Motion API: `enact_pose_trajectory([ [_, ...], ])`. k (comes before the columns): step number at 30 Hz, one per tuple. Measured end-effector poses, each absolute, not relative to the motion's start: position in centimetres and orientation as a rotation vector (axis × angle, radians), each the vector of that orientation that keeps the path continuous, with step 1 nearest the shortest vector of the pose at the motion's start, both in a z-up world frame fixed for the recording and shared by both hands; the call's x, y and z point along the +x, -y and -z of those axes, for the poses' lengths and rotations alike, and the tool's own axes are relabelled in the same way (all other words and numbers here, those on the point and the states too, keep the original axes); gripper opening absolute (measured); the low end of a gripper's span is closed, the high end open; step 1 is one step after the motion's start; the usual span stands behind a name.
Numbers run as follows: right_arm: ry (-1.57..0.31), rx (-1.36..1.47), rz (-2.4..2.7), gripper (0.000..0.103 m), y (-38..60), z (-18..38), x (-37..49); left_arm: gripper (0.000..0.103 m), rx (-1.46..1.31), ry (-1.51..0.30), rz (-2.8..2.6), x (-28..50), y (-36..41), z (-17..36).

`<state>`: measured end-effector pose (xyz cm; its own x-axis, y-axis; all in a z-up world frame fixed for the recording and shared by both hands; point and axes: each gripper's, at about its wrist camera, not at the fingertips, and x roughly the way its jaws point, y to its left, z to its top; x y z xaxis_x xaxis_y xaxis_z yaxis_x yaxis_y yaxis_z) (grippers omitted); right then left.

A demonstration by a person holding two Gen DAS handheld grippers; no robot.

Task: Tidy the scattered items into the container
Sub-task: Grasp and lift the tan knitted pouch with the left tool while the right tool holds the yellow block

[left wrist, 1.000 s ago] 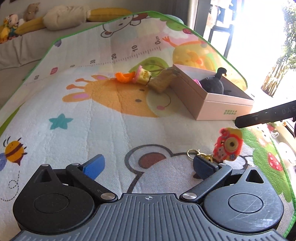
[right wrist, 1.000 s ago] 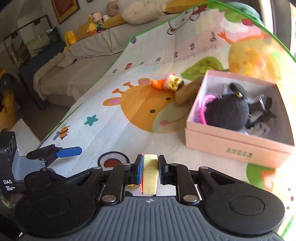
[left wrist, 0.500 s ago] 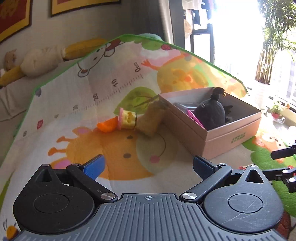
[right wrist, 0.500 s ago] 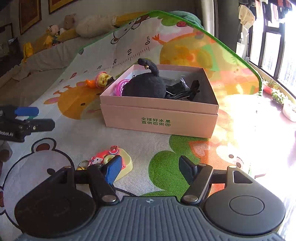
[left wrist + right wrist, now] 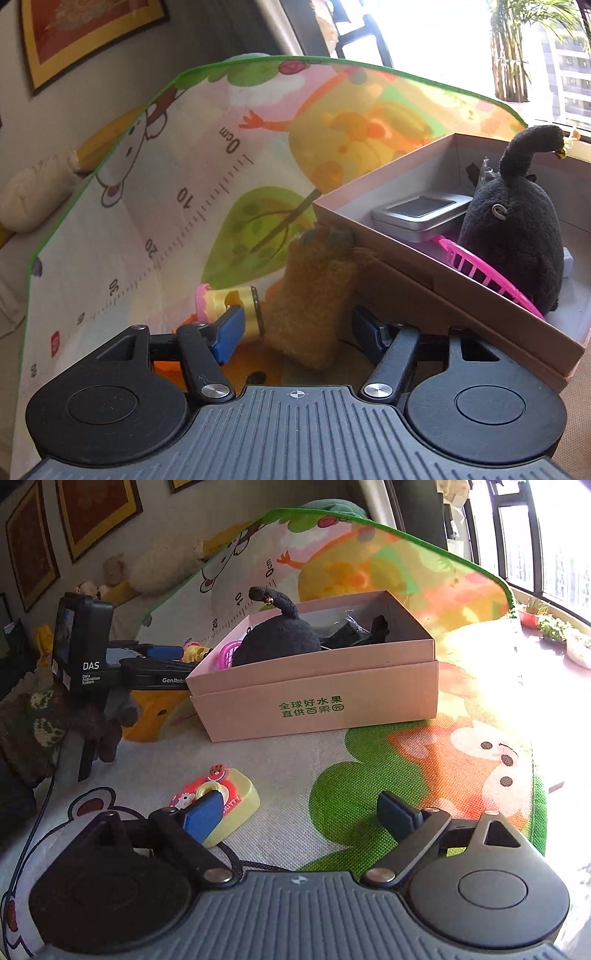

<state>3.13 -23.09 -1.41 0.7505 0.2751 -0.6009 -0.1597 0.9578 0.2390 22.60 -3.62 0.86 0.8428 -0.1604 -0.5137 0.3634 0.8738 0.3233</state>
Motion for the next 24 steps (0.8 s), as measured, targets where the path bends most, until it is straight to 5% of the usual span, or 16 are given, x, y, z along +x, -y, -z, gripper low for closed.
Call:
enact_pose_trajectory([
  [5,-0.686,0.175,-0.249,0.097,22.9,1.4,3.3,0.025,0.439,-0.506,0.266,22.4,3.9,-0.2],
  [7,-0.687,0.172,-0.250,0.098,22.8,1.4,3.3,0.021,0.415,-0.509,0.258,21.5,3.4,-0.8],
  [19,-0.686,0.178,-0.249,0.100,22.9,1.4,3.3,0.021,0.291,-0.648,0.291,4.4,-1.2,-2.9],
  [24,-0.689,0.152,-0.264,0.103,22.6,1.3,3.1,0.037,0.213,-0.707,0.285,0.9,-1.5,-2.8],
])
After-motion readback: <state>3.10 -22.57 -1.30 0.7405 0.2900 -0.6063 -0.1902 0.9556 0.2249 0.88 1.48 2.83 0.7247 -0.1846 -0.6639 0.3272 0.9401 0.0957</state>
